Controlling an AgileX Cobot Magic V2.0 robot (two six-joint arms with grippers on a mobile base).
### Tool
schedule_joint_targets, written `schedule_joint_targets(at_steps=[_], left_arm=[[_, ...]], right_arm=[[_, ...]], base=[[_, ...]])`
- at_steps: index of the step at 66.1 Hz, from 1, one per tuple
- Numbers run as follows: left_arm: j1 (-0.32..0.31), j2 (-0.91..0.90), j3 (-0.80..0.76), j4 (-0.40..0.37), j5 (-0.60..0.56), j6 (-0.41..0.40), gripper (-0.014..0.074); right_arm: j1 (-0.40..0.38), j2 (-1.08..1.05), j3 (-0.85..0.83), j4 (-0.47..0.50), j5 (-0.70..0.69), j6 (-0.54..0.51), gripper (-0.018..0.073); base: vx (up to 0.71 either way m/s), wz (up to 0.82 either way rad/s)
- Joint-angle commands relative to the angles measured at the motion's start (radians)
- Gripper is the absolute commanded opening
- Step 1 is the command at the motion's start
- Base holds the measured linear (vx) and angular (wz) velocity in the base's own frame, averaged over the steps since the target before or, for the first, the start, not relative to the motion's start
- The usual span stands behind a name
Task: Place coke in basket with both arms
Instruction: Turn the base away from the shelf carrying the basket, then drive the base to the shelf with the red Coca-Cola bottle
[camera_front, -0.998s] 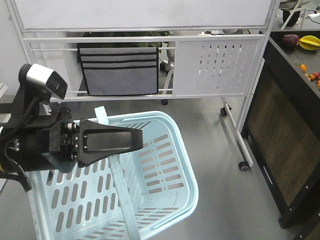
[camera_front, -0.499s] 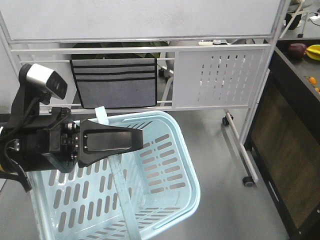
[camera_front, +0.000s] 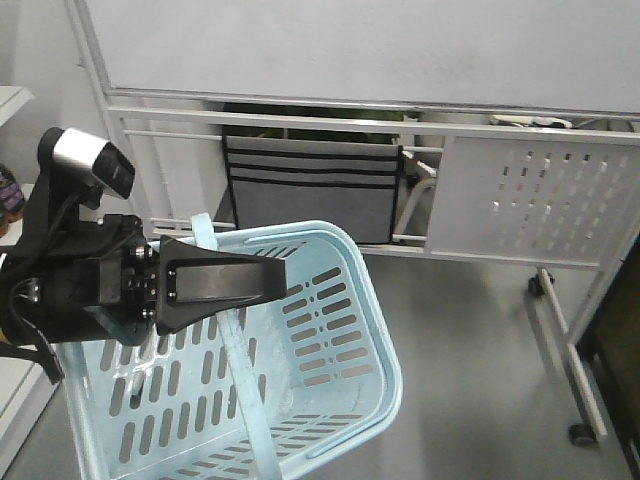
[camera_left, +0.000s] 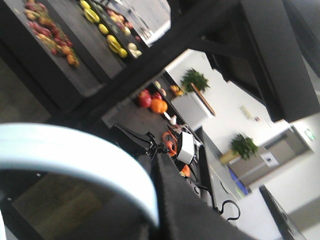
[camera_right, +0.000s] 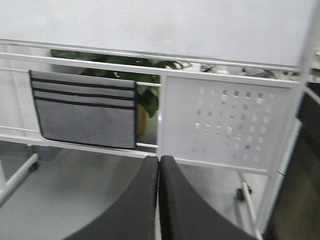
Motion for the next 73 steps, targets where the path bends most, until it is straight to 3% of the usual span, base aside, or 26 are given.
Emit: schedule_joint_targets(at_steps=[1, 73], left_arm=[[-0.004, -0.032, -0.029, -0.092, -0.196, 0.005, -0.0006], [-0.004, -0.032, -0.029, -0.092, -0.196, 0.005, -0.0006]], right_arm=[[-0.004, -0.019, 0.010, -0.010, -0.076, -0.008, -0.0005], [-0.004, -0.019, 0.010, -0.010, -0.076, -0.008, -0.0005]], base=[[0.21, 0.50], [0.16, 0.58]])
